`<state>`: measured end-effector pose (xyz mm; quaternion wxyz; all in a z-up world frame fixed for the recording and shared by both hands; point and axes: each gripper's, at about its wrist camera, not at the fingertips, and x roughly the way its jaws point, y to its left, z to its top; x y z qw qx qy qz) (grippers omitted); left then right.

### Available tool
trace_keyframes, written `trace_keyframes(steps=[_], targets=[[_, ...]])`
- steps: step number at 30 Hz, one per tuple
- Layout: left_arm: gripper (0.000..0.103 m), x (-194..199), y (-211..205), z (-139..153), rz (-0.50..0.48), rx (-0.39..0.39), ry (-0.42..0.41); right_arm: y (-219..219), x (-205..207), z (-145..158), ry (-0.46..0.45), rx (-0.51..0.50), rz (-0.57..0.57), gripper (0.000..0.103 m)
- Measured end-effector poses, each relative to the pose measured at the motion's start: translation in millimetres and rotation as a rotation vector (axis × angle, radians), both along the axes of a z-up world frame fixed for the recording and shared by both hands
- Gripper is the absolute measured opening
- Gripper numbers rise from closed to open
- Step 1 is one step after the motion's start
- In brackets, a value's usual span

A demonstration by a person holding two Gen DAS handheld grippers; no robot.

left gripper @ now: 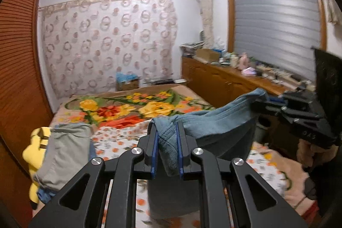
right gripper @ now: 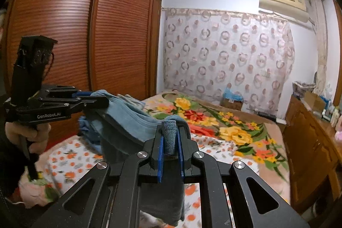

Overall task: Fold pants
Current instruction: 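Lift the folded shorts off the bed with both grippers holding the ends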

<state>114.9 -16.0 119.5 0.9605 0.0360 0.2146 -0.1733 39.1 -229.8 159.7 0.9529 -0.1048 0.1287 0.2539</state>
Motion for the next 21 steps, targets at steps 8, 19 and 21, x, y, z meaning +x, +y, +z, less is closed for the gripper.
trace_keyframes(steps=[8,19,21], targets=[[0.015,71.3,6.8,11.6,0.085,0.023,-0.023,44.7,79.7,16.9,-0.060,-0.077,-0.059,0.011],[0.015,50.2,29.3,-21.6,0.094,0.018,0.017,62.4,89.6,-38.3,-0.009,-0.072,-0.052,0.011],[0.015,42.1,29.7,-39.3,0.079,0.036,0.050,60.4,85.3,-61.0,0.050,-0.054,-0.026,0.011]])
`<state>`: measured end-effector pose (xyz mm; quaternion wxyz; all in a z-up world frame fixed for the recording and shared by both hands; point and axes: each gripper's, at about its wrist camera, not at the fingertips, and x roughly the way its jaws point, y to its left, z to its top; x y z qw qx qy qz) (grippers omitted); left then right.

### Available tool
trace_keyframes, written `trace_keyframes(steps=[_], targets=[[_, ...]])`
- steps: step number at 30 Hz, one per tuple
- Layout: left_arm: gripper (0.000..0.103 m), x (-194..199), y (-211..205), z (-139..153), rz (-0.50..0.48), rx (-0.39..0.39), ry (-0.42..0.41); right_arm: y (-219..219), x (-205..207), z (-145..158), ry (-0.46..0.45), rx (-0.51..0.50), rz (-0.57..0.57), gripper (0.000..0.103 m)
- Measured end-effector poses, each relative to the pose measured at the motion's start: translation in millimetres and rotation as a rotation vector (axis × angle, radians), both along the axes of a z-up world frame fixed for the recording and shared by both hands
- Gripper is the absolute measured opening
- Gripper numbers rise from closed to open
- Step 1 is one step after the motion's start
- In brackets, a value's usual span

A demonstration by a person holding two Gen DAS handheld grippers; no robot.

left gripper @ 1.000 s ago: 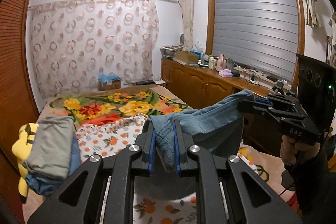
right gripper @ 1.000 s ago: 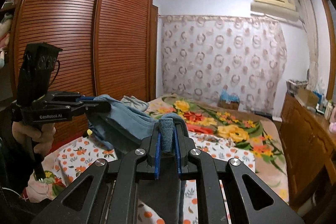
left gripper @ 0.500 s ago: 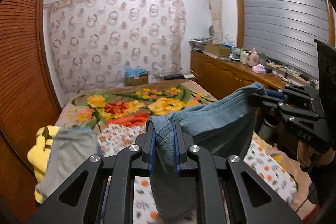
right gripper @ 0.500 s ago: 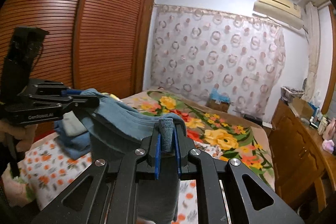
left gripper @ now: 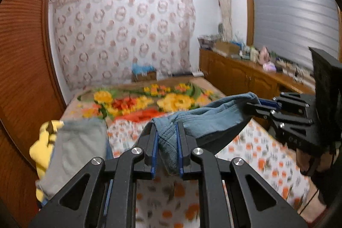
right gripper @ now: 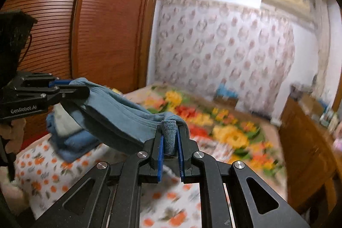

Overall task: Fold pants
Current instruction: 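Lift the folded shorts off the bed with both grippers holding the ends, then lower the held shorts onto the bed with both grippers, folding them over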

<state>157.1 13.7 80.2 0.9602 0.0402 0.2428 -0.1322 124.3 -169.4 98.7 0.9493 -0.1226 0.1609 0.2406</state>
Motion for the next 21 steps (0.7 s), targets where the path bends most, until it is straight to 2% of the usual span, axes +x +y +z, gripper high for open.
trace_keyframes(steps=[5,12,21], targets=[[0.016,-11.7,-4.1,-28.3,-0.023,0.048,0.077,6.8,-6.4,-37.7,0.107,-0.039,0.031,0.011],[0.016,-47.1,-9.6,-46.2,-0.066,0.044,0.118,5.2,-34.6,-53.9,0.168,-0.045,0.069,0.011],[0.016,-83.3,-9.1,-77.8,-0.079,0.010,0.163,-22.7,-47.5,-64.5,0.251,-0.002,0.096,0.011]])
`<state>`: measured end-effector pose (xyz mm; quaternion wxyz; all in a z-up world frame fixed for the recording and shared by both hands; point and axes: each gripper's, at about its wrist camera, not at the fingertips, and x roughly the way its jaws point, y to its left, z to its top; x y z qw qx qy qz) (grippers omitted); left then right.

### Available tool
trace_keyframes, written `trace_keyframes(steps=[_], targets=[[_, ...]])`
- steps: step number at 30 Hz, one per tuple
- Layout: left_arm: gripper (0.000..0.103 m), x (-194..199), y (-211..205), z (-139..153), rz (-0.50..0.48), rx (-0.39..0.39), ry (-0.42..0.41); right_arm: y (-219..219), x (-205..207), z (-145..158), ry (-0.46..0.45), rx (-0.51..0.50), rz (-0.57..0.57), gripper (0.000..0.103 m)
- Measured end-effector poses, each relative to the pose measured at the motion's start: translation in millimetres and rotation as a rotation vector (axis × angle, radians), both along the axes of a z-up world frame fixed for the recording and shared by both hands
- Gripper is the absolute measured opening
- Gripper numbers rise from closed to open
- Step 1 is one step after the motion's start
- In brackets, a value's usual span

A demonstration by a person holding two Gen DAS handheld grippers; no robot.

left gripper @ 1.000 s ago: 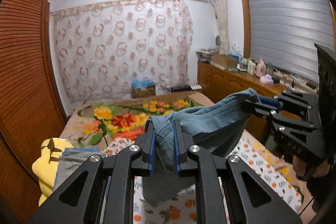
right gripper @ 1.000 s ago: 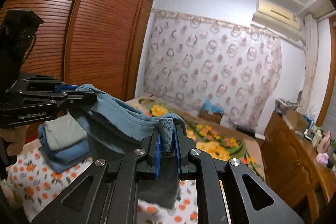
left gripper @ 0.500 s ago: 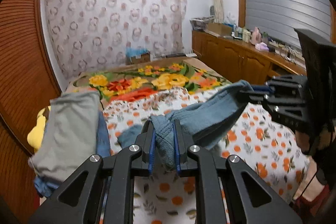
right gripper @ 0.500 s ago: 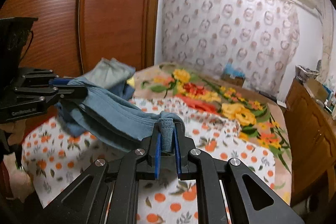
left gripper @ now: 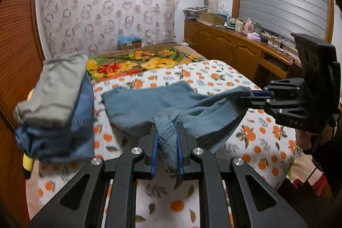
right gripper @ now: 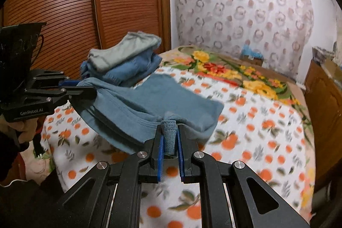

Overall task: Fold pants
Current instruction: 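Lower the held shorts onto the bed with both grippers, folding them over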

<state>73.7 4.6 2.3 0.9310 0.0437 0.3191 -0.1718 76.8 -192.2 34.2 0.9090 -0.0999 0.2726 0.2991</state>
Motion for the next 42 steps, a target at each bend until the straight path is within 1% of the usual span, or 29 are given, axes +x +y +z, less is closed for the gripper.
trace_keyframes(steps=[7,11,15,18,28,36,42], targets=[[0.016,-18.9,4.1,-26.3,0.009,-0.009,0.045,-4.1,-12.9,-10.4,0.045,0.022,-0.001,0.011],[0.016,-29.4,7.3,-41.8,0.024,-0.033,0.076,1.4,-21.5,-23.3,0.053,0.005,-0.003,0.011],[0.016,-34.8,11.1,-50.6,0.037,-0.049,0.094,2.2,-25.2,-31.7,0.079,0.012,0.001,0.011],[0.016,-38.0,10.5,-56.1,0.042,-0.043,0.099,2.3,-27.5,-35.0,0.091,0.023,-0.004,0.011],[0.016,-50.9,3.0,-58.5,0.029,-0.051,0.098,-5.0,-38.6,-44.0,0.118,0.052,-0.024,0.011],[0.016,-63.8,5.4,-60.7,0.026,-0.063,0.110,-9.3,-50.8,-44.3,0.123,0.070,-0.025,0.011],[0.016,-74.0,4.2,-56.1,0.015,-0.070,0.104,-12.3,-60.4,-43.9,0.123,0.075,-0.023,0.011]])
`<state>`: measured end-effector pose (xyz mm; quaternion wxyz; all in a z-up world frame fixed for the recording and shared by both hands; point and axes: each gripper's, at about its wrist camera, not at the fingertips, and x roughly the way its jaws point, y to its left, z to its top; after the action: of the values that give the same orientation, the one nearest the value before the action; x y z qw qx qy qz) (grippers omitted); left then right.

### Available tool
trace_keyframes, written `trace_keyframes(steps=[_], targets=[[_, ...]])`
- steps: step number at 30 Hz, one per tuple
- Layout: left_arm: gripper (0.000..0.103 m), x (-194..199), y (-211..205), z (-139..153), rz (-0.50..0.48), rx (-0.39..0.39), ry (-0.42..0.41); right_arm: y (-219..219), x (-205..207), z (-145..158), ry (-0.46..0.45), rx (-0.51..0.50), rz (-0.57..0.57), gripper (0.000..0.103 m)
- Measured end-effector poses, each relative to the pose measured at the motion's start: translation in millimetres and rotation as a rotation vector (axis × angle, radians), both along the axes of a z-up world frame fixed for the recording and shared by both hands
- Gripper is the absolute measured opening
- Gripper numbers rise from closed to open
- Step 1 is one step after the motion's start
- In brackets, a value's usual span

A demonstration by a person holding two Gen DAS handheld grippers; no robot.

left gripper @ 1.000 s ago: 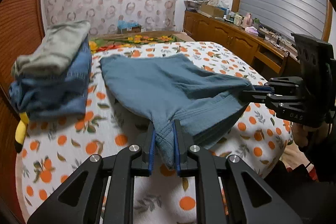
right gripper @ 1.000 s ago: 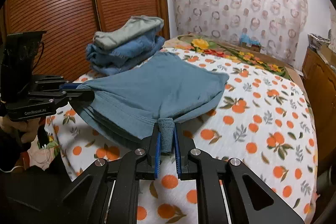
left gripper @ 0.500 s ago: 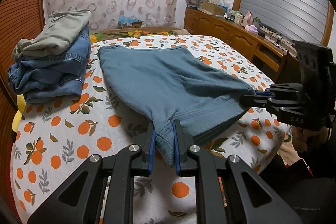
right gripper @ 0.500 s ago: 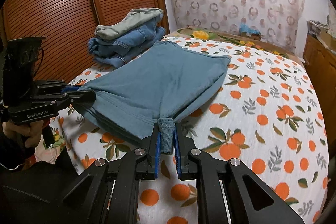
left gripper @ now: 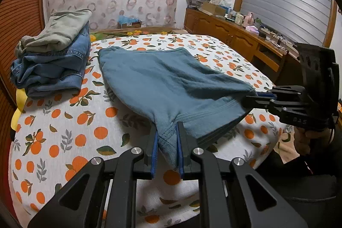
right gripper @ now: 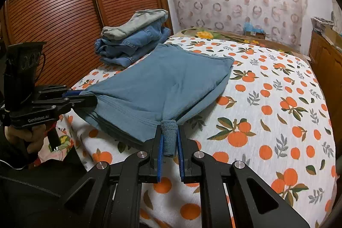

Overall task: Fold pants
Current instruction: 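Lower the held shorts onto the bed with both grippers, folding them over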

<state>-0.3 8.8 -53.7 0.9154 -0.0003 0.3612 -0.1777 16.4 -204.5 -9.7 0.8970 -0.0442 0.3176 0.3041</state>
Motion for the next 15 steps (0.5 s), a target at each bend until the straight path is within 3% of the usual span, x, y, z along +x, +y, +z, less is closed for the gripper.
trace_keyframes(steps=[15], targets=[[0.016,-14.8,-6.6,13.2,-0.021,-0.003,-0.022,-10.1,-15.6,8.2,-0.008,0.018,0.006,0.011]])
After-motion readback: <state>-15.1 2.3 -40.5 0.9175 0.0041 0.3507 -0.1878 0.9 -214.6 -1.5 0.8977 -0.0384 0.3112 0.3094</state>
